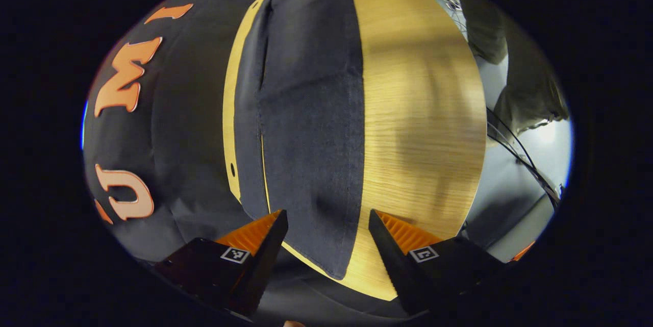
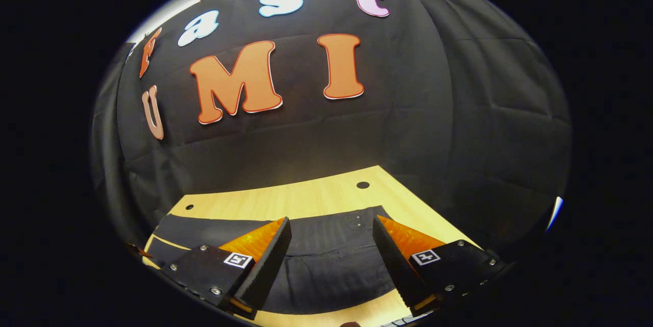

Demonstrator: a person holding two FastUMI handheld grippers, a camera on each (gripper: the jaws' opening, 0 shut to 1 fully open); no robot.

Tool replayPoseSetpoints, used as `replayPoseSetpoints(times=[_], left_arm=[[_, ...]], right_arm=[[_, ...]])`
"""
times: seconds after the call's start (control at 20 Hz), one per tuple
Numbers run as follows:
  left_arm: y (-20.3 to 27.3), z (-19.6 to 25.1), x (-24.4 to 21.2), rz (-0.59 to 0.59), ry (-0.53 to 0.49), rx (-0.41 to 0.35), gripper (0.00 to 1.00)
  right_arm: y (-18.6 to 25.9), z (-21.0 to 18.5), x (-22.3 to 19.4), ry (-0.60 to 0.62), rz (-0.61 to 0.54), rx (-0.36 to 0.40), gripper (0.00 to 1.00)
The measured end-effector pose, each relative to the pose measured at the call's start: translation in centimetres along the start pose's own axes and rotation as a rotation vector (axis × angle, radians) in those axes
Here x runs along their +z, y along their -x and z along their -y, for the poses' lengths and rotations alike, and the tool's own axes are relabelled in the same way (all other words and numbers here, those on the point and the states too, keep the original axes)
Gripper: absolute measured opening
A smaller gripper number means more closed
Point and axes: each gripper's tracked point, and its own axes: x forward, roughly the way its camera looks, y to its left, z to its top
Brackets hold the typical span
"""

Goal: Grasp the waist and the cuffs of the jeans and fold them to make the two legs overlap; first hold the waist and fold one-third of the jeans toward the cuffs, then hold the cuffs and fold the remaining one-third in the same direction to finish folding.

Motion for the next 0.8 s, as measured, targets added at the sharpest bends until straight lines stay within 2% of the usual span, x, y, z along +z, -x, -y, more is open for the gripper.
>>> replayPoseSetpoints(times=[0.15, 0.35, 0.4, 0.45, 0.55, 0.6, 0.65, 0.7, 0.8], left_arm=[[-1.8, -2.0, -0.2, -0.002, 0.061, 0.038, 0.93], [-4.4, -5.3, 0.9, 0.029, 0.02, 0.126, 0.93], [-5.4, -6.1, 0.7, 0.031, 0.038, 0.134, 0.9], [-7.1, -6.5, 0.7, 0.037, 0.049, 0.125, 0.77], [-7.9, -6.2, 1.1, 0.05, 0.047, 0.114, 0.6], [-8.3, -5.9, 1.3, 0.051, 0.034, 0.106, 0.42], [-8.1, -5.9, 1.3, 0.036, 0.028, 0.116, 0.32], [-8.1, -5.7, 1.1, 0.015, 0.035, 0.117, 0.12], [-7.5, -5.3, 1.1, 0.051, 0.101, 0.084, 0.12]], right_arm=[[-0.4, -0.3, -0.1, 0.028, -0.012, 0.0, 0.97], [-0.2, -0.1, 0.2, 0.056, -0.018, -0.014, 0.97], [-0.2, 0.0, 0.3, 0.063, -0.017, -0.02, 0.97], [-0.4, 0.4, 0.1, 0.09, -0.018, -0.033, 0.97], [-0.9, 1.3, 0.0, 0.152, -0.014, -0.051, 0.98], [-1.1, 2.1, -0.2, 0.208, -0.016, -0.064, 0.98], [-1.2, 2.8, -0.3, 0.258, -0.031, -0.064, 0.98], [-1.1, 4.5, -0.4, 0.317, -0.047, -0.081, 0.98], [-1.1, 8.3, 0.2, 0.466, -0.053, -0.151, 0.98]])
